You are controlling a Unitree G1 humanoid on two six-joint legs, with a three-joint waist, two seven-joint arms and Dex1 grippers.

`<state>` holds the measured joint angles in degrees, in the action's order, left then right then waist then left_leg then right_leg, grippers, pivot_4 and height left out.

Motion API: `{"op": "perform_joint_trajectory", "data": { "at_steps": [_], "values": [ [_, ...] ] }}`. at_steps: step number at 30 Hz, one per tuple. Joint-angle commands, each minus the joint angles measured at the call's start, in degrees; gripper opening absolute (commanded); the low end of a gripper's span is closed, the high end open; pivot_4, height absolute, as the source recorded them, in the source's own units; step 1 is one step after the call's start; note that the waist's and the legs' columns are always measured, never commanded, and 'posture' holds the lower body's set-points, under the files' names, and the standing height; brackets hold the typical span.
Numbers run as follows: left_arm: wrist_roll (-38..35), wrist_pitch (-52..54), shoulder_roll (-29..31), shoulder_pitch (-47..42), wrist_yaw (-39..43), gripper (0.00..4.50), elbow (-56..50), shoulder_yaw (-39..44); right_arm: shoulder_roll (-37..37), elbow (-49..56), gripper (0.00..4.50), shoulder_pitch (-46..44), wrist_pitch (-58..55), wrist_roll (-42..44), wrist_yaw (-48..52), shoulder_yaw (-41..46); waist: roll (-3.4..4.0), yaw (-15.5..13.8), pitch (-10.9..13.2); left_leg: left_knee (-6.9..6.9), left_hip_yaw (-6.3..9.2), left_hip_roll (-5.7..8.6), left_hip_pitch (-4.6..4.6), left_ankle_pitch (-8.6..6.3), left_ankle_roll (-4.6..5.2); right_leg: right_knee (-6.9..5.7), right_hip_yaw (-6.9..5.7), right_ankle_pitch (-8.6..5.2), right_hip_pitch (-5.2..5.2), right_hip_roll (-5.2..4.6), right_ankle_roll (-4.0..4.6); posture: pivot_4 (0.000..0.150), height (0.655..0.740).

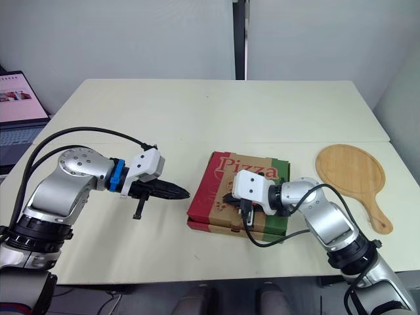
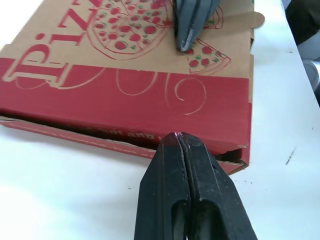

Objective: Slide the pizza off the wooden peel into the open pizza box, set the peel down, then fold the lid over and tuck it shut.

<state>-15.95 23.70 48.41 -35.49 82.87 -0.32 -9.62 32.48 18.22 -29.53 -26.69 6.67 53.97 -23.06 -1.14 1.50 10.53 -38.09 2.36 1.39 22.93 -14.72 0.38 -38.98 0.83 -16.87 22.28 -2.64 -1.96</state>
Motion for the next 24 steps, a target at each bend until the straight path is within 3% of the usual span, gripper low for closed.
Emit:
{"op": "perform_joint_trajectory", "data": {
  "at_steps": [1, 9, 20, 24],
  "values": [
    [-1.71, 0.92, -1.83, -0.9, -1.04, 0.0, -3.43, -0.05, -0.17, 0.11, 0.04, 1.22, 1.14, -0.81, -0.54, 0.05, 0.0, -0.03, 0.0, 0.0, 0.0, 0.0, 0.0, 0.0, 0.0, 0.0, 0.0, 0.0, 0.0, 0.0, 0.0, 0.15, 0.74],
    [2.62, -1.72, -5.88, 2.33, -4.84, 0.0, -4.44, -5.25, 0.8, -0.27, 0.04, 4.13, 2.29, -2.28, -0.53, -0.15, 0.0, 0.06, 0.0, 0.01, 0.0, 0.0, -0.01, 0.0, 0.0, -0.01, 0.03, 0.0, 0.0, 0.0, 0.0, 0.15, 0.74],
    [6.37, -3.59, -6.59, 5.06, -6.62, 0.0, -1.62, -8.61, 1.73, -1.29, 0.04, 5.94, 3.74, -3.18, -0.6, 0.02, 0.0, 0.01, -0.01, 0.0, 0.0, 0.0, -0.05, 0.0, 0.0, 0.01, 0.02, 0.0, -0.07, -0.01, 0.0, 0.15, 0.74],
    [2.46, -0.7, -7.26, 4.99, -7.26, 0.0, -3.14, -5.37, 1.27, -0.03, 0.04, 5.94, 5.09, -1.73, -1.34, 2.42, 0.0, -0.04, -0.02, 0.0, 0.0, 0.0, -0.06, 0.0, 0.0, 0.01, 0.02, 0.0, -0.09, -0.01, 0.0, 0.15, 0.74]
  ]
}}
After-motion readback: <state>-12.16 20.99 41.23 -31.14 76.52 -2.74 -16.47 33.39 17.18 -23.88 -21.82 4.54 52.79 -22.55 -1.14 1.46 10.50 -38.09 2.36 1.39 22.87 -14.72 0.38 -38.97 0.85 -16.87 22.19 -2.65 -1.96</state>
